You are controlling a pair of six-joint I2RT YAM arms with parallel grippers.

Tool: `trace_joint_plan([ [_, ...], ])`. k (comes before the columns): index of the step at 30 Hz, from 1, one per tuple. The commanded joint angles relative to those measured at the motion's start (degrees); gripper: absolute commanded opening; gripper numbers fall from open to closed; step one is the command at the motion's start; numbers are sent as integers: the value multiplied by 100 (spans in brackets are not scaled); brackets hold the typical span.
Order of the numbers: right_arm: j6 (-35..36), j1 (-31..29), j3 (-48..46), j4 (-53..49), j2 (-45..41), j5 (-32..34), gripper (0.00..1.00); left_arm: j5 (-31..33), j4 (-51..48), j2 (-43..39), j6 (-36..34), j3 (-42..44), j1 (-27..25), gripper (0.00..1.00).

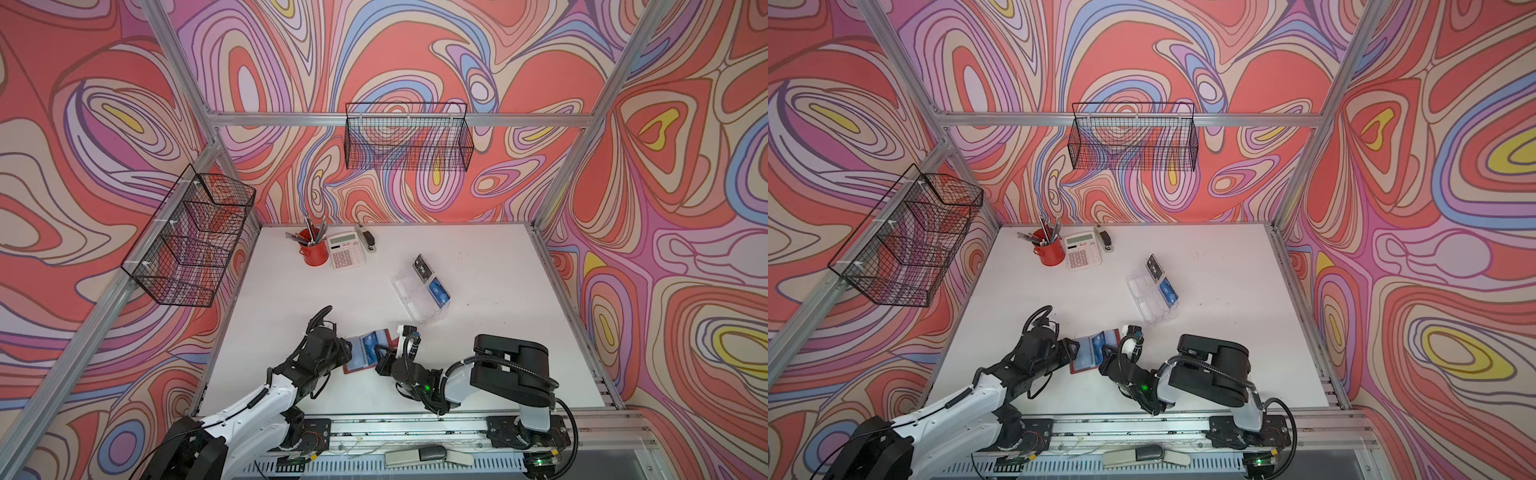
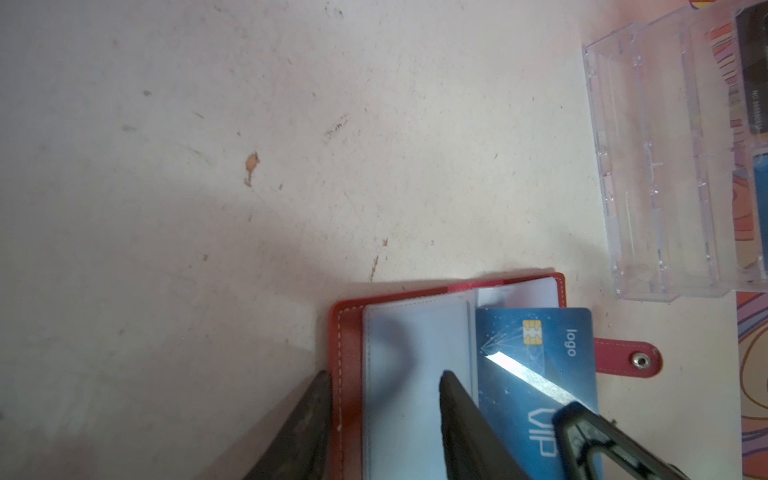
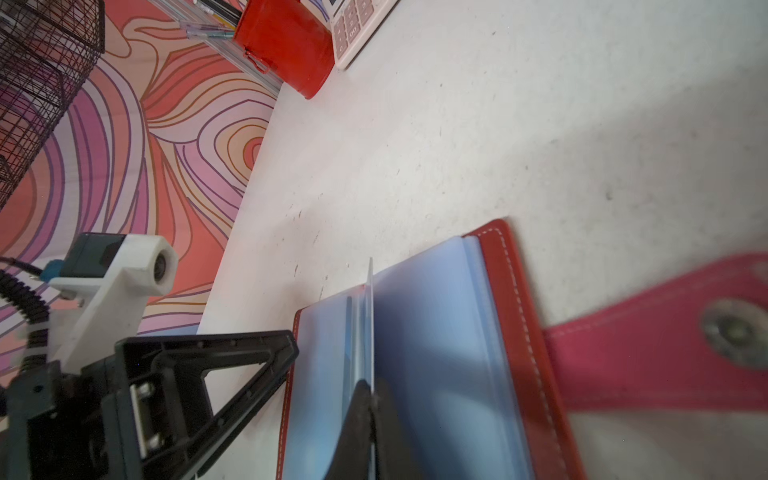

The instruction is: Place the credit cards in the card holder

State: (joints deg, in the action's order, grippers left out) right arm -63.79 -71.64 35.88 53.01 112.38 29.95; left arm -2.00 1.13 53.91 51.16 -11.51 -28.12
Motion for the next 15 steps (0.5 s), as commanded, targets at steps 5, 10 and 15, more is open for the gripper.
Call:
trace_joint_plan([
  [5,265,25,-107,410,130,-207,0,41,-278,137,-36,-141,22,38],
  [10,272,19,-42,481,204,-261,0,41,-261,187,-11,-148,17,33],
  [15,173,18,20,535,408,-329,0,27,-232,240,-7,-150,22,32],
])
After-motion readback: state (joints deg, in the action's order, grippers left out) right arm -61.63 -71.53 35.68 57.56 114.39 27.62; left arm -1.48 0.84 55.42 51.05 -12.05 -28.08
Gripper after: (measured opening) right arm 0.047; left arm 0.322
